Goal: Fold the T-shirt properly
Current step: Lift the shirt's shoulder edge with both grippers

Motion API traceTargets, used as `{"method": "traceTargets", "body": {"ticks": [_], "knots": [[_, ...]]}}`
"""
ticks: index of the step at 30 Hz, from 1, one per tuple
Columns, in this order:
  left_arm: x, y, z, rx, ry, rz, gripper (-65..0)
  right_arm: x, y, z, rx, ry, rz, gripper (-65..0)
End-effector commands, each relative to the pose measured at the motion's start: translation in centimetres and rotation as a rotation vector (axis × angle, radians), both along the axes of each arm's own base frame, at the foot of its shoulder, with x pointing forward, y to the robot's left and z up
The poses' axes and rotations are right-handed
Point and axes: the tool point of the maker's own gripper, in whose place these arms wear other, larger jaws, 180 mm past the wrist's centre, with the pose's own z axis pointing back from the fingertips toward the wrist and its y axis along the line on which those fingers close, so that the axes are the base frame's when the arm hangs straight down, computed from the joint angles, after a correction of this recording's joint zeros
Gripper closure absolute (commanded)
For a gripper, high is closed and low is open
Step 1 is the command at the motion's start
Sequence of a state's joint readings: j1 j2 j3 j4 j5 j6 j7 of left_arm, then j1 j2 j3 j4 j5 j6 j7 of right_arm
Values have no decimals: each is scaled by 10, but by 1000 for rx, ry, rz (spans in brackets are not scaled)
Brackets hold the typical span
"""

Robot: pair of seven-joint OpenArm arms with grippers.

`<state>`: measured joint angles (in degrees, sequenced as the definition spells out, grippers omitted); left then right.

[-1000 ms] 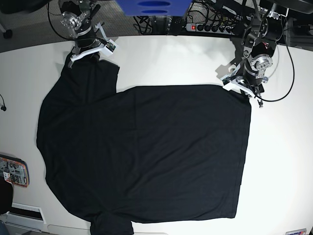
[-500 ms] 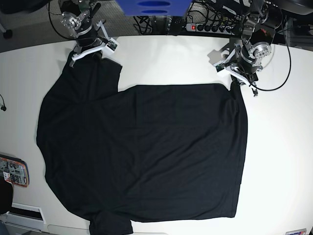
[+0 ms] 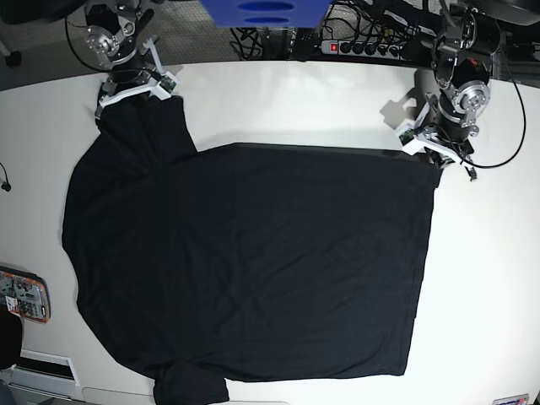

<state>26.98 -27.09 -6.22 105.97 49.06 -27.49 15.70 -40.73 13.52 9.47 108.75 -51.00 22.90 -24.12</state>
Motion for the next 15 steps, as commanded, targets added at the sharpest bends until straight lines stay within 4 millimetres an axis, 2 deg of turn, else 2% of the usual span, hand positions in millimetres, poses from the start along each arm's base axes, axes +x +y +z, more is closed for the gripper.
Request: {"method": "traceTargets", "body": {"ticks": [1,12,15], "knots": [[13,3,14,12,-55,0,0,14,0,10,2,-50,5,0],[41,-4,30,-17,-131,13,0,49,2,26,5,-141,9,0],[49,2,24,-15,-127,30,0,62,3,33,7,-176,10,0]]}}
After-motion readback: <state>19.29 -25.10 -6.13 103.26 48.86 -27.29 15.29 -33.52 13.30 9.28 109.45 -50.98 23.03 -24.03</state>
